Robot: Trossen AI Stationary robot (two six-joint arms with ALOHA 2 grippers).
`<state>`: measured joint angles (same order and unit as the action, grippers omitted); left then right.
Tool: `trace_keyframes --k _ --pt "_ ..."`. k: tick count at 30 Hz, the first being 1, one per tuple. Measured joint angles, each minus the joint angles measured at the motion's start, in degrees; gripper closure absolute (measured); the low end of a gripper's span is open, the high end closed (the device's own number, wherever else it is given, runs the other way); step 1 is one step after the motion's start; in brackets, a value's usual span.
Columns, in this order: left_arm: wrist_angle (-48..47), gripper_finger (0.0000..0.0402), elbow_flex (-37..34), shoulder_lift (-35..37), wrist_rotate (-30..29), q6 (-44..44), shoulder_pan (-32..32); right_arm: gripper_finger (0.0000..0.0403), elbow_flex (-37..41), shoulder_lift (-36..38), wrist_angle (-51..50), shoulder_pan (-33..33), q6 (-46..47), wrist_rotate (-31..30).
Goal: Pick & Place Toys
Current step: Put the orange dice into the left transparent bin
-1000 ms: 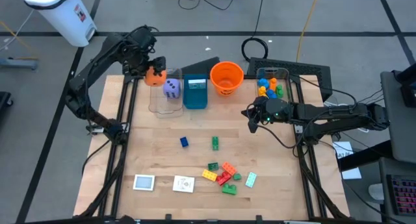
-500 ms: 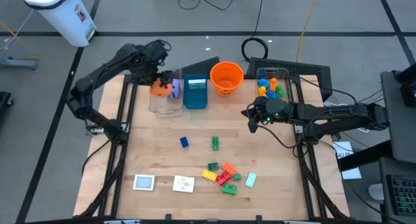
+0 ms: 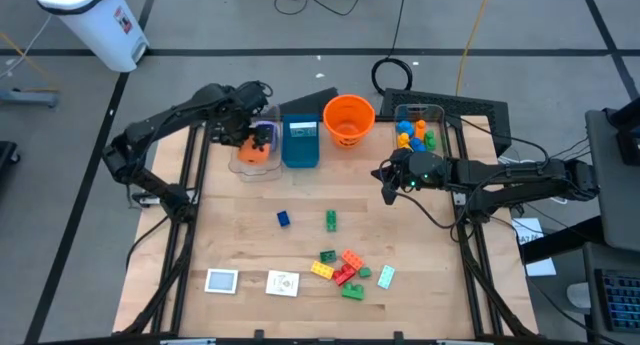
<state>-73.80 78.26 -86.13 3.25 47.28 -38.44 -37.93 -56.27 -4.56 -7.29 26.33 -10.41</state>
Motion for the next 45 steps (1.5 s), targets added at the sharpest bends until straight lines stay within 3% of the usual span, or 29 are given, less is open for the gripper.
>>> trace_keyframes --k 9,45 --pt "11.6 0.0099 -6.18 0.0 6.9 1.92 0.68 0.0403 0.0 0.0 -0.02 0.0 0.68 0.0" --pt "26.43 0.0099 -19.4 0.0 7.47 5.49 -4.1 0.0403 0.0 0.0 -0.49 0.0 -0.18 -0.02"
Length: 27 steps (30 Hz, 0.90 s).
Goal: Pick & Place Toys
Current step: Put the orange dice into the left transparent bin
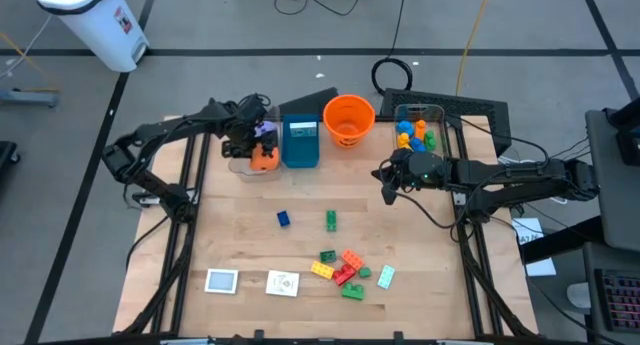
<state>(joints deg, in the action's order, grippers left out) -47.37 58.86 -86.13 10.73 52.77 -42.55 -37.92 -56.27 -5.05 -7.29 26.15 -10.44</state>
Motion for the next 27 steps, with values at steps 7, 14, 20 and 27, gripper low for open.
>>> trace_keyframes --k 7,14,20,27 --pt "1.73 0.0098 -0.6 0.0 0.06 -0.02 -0.09 0.0403 0.0 0.0 0.01 0.0 0.13 0.0" --pt "3.07 0.0092 -0.6 0.0 -0.07 0.11 -0.2 0.0403 0.01 0.0 0.03 0.0 0.15 0.0" --pt "3.46 0.0057 -0.6 0.0 -0.21 0.04 -0.2 0.0403 0.0 0.0 0.03 0.0 0.15 0.0" --pt "4.39 0.0026 -0.6 0.0 -0.2 -0.08 -0.2 0.0403 -0.01 0.0 0.03 0.01 0.15 0.0"
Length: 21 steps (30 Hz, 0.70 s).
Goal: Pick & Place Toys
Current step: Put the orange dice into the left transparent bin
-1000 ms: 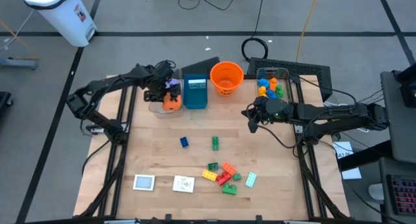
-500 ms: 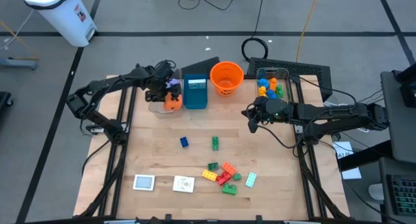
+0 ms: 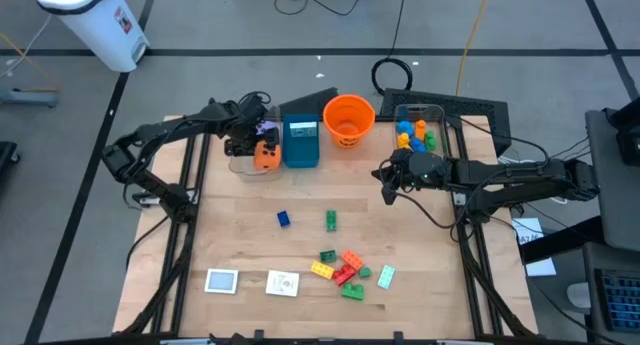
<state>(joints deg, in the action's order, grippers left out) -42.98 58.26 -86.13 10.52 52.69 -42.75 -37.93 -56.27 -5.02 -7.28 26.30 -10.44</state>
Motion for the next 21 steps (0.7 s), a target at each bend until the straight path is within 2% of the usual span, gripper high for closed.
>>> trace_keyframes --k 21 --pt "-1.52 0.0023 0.0 0.0 1.51 0.2 0.01 0.0403 0.02 0.0 0.01 0.0 -0.17 0.0"
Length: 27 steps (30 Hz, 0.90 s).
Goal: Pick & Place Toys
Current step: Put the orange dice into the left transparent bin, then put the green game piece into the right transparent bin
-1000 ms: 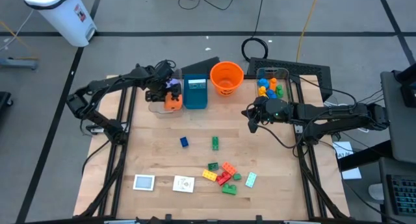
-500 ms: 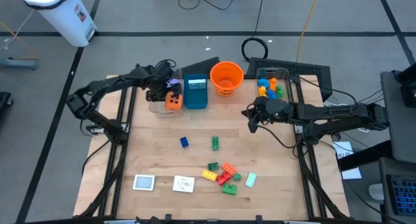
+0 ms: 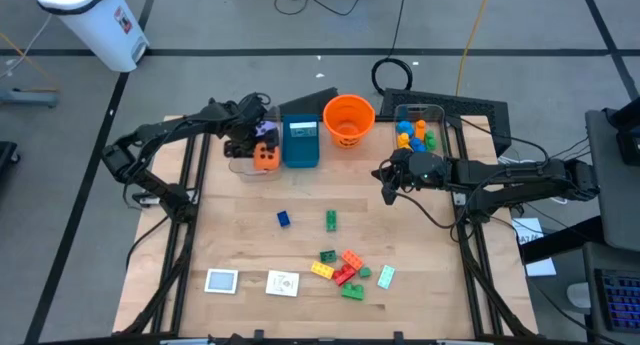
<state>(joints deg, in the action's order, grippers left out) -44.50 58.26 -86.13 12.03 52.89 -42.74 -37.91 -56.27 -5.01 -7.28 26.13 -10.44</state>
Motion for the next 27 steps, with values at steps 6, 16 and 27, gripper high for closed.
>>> trace_keyframes --k 6,16,27 --pt "-2.12 0.0023 0.23 0.0 -0.04 -0.1 -0.02 0.0403 -0.02 0.0 0.01 -0.01 -0.01 0.0" --pt "-13.87 0.0023 10.17 0.0 -6.42 -4.43 -2.12 0.0403 -0.02 0.0 0.01 0.0 -0.02 0.0" --pt "-20.55 0.0023 23.15 0.0 1.32 -20.51 -0.43 0.0403 -0.02 0.0 0.01 -0.01 0.05 0.0"
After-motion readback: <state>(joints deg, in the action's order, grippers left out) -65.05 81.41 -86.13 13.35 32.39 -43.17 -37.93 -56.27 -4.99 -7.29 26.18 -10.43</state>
